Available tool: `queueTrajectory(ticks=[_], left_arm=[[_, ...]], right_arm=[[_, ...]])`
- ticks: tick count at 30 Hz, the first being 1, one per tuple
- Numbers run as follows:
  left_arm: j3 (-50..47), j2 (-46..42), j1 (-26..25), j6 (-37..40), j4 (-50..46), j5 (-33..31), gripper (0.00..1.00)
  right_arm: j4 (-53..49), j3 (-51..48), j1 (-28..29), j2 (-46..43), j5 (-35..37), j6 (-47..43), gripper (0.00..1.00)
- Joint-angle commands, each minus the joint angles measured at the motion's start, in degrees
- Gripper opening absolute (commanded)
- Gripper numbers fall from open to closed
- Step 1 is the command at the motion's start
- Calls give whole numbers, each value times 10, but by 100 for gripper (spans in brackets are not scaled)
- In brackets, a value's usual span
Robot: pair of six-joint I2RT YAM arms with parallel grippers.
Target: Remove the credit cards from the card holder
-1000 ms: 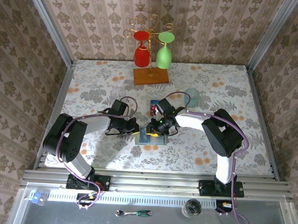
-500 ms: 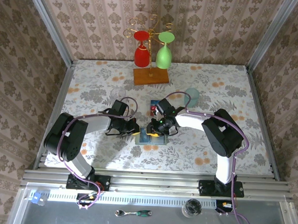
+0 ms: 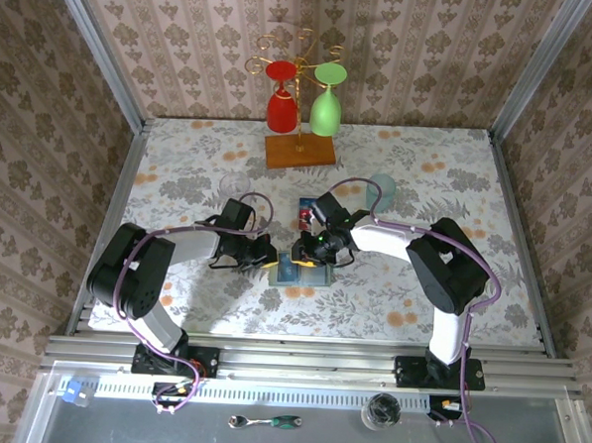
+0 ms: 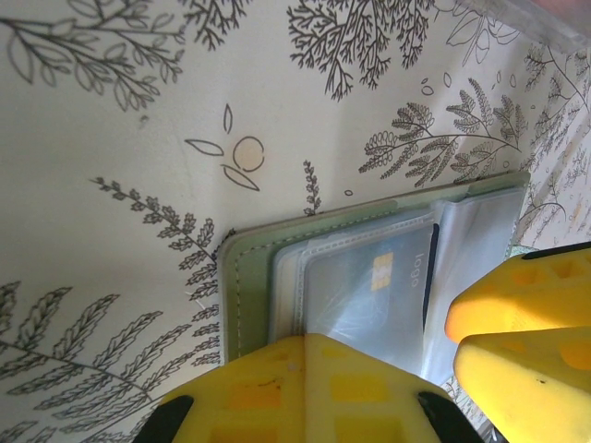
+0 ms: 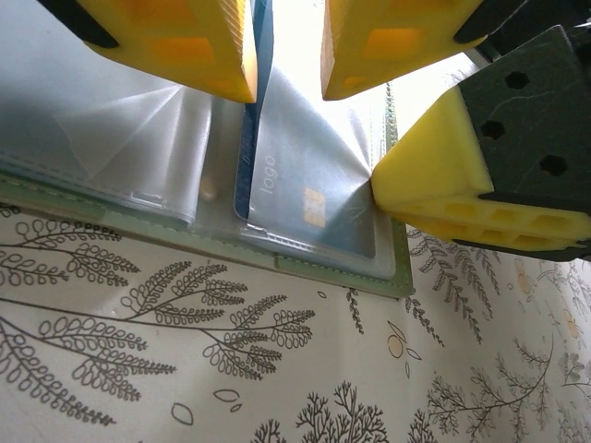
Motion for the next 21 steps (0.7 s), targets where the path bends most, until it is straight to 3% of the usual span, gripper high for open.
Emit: queueTrajectory(ticks=[1,21], left_arm=[[-12,-1,1,7,-6,2,0],[-11,-5,2,6,-7,2,0]], right_arm=[[9,-4,3,-3,-15,12,25],[11,-9,3,24,-14,18,26]])
